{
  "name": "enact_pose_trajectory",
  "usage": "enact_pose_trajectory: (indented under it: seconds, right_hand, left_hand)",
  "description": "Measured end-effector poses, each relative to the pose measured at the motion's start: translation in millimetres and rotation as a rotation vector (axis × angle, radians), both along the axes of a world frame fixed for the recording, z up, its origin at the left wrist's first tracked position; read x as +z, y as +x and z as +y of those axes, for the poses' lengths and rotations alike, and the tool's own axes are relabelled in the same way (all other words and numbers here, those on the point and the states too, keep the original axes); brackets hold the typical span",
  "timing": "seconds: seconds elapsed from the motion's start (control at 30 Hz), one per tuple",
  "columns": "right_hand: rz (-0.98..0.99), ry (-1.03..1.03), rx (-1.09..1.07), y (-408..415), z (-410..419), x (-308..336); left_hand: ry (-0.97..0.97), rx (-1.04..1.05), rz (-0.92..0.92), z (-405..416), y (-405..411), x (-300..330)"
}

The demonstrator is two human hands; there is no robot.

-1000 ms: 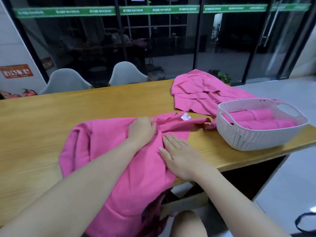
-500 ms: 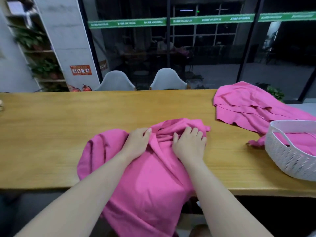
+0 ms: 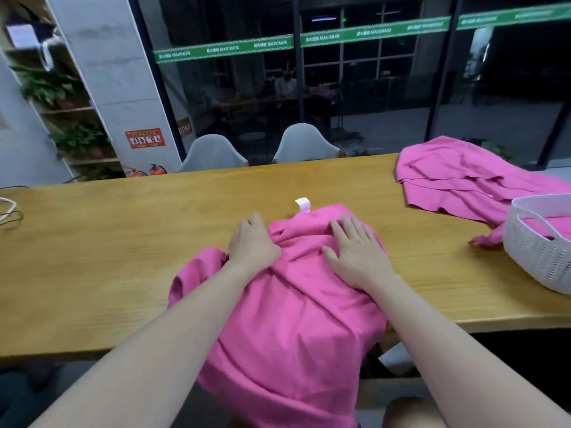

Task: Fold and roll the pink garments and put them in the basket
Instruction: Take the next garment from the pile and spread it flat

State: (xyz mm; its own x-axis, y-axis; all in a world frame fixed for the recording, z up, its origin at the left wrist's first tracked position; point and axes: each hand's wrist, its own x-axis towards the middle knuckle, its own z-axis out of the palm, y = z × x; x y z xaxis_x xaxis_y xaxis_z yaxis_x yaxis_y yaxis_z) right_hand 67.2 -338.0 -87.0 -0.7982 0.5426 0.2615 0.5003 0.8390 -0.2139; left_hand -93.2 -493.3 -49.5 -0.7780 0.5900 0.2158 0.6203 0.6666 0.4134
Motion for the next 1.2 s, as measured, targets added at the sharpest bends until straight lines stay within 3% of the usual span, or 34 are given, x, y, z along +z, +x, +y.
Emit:
enact_pose_trajectory:
  seconds: [0.1,0.27,0.4,0.5,0.63,0.73,0.8,0.87,1.0,1.2]
  right_hand:
    - [-0.102,-0.064,0.041,-1.1,0.2,2.9]
    - [-0.141,-0.099,0.002,-2.9,1.4,5.5]
    - [-0.110,-0.080,-0.060,-7.1,2.3,11.0]
    - [-0.102,-0.062,-0.105,-21.7,5.0,25.3]
    - [0.063,-0.110,0.159,-40.8,-5.9,23.1]
    - [-0.100,-0.126,0.229,-47.3,-6.8,10.8]
    - [-0.194,-0.119,0.194,-51.5,-0.7,11.8]
    - [-0.242,-0.107,0.189,-54.4,4.9,15.2]
    - [-0.268,-0.083,0.150,-60.1,14.9,18.2]
    - [-0.191,-0.096,0.117,-62.4,25.8,21.4]
  left_hand:
    - [-0.054,-0.099,0.184,17.4,-2.7,9.8]
    - [-0.061,-0.116,0.033,32.7,-10.8,-17.4]
    - [0.083,-0.181,0.205,27.1,-6.2,-38.8]
    - [0.053,-0.177,0.201,28.5,-9.8,-37.6]
    - [0.085,-0.182,0.149,27.6,-10.5,-34.7]
    - [0.263,-0.192,0.184,24.6,-9.0,-29.3]
    - [0.393,-0.282,0.295,18.4,-2.1,-24.2]
    - [0.433,-0.501,0.351,8.5,14.2,-18.4]
    - [0.247,-0.962,0.320,-13.7,57.9,-16.6]
    - [0.131,-0.974,0.213,-32.5,64.3,-16.5]
